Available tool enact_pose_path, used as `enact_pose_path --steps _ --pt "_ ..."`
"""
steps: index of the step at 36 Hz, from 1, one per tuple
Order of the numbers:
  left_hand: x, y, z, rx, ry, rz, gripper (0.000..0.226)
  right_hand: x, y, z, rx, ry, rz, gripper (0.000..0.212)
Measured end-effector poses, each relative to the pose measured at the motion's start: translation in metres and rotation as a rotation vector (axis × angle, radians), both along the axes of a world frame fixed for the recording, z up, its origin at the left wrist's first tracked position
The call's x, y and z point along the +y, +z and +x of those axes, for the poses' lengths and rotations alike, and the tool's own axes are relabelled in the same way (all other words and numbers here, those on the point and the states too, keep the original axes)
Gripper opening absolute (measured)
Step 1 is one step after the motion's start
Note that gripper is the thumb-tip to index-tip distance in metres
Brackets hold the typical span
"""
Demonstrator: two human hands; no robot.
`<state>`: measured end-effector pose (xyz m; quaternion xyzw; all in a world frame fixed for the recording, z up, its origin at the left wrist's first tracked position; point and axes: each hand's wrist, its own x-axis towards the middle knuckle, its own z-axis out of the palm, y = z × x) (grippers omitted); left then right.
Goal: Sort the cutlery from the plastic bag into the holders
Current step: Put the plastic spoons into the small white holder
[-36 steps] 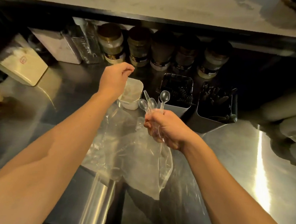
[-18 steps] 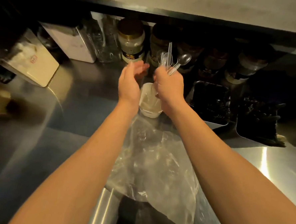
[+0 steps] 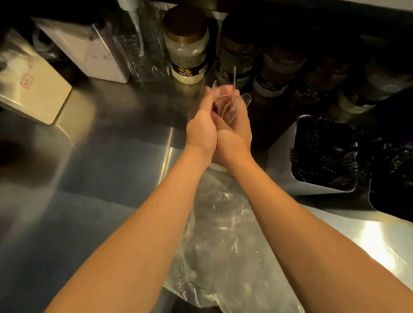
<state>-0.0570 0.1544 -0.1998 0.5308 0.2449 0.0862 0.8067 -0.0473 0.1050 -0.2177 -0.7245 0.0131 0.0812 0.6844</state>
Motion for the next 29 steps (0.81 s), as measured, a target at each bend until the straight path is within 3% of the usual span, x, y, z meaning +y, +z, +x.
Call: enact_pose_path --steps 6,11,16,19,24,29 --pt "0.001 -0.009 -0.004 -0.121 0.083 0.057 0.042 -0.006 -0.003 -0.004 -0.088 -0.026 0.103 0.029" --pt "0.002 -0.015 -0.002 -0.138 0.066 0.106 0.039 -0.003 -0.001 -0.011 -0.104 -0.09 0.163 0.009" --pt "0.0 -0.011 -0.005 -0.18 0.051 0.239 0.047 0.002 0.001 -0.013 -0.229 -0.199 0.035 0.026" --pt "-0.002 -0.008 -0.007 -0.183 0.076 0.272 0.045 0.002 -0.003 -0.011 -0.291 -0.193 -0.002 0.023" --pt "-0.001 -0.009 -0.004 -0.199 0.07 0.272 0.03 -0.004 -0.003 -0.01 -0.221 -0.193 0.05 0.01" --pt "-0.002 -0.011 -0.006 -0.211 0.056 0.294 0.025 -0.009 0.001 -0.01 -0.274 -0.174 -0.096 0.012"
